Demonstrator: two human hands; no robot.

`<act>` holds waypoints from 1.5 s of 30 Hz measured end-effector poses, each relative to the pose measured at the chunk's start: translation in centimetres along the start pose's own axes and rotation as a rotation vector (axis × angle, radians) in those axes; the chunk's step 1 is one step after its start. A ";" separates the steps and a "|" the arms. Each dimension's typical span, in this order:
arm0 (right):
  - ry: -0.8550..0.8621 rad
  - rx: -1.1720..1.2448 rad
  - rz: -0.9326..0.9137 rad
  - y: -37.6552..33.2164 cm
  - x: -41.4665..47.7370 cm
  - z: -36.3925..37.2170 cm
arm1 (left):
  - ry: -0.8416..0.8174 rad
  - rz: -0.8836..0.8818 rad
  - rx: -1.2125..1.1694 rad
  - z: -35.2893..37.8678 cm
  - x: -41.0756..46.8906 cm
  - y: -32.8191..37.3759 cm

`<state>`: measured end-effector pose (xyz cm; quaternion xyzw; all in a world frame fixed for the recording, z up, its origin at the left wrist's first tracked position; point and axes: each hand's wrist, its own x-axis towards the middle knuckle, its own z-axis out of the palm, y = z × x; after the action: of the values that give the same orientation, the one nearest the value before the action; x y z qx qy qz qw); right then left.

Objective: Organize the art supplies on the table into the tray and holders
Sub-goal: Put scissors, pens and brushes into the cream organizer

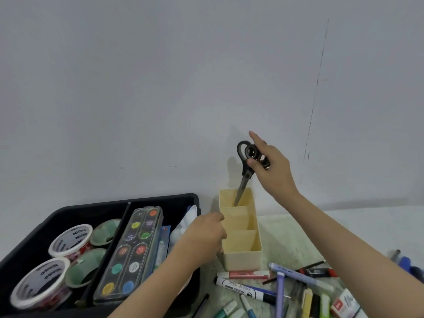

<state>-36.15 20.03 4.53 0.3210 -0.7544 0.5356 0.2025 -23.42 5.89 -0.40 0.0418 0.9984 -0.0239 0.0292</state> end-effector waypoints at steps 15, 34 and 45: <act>-0.220 -0.013 0.026 3.4 -3.2 1.6 | 0.139 -0.022 -0.382 0.7 0.8 -0.5; -0.288 -0.021 0.090 4.9 -3.9 0.0 | 0.237 -0.082 -0.938 -1.0 8.5 -0.3; -0.076 0.234 0.269 4.4 -2.6 0.3 | 0.421 -0.174 -0.409 -1.2 7.9 -2.1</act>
<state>-37.38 21.41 -0.27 0.2585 -0.7302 0.6294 0.0619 -31.54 4.48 0.38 -0.0466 0.9665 0.1843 -0.1724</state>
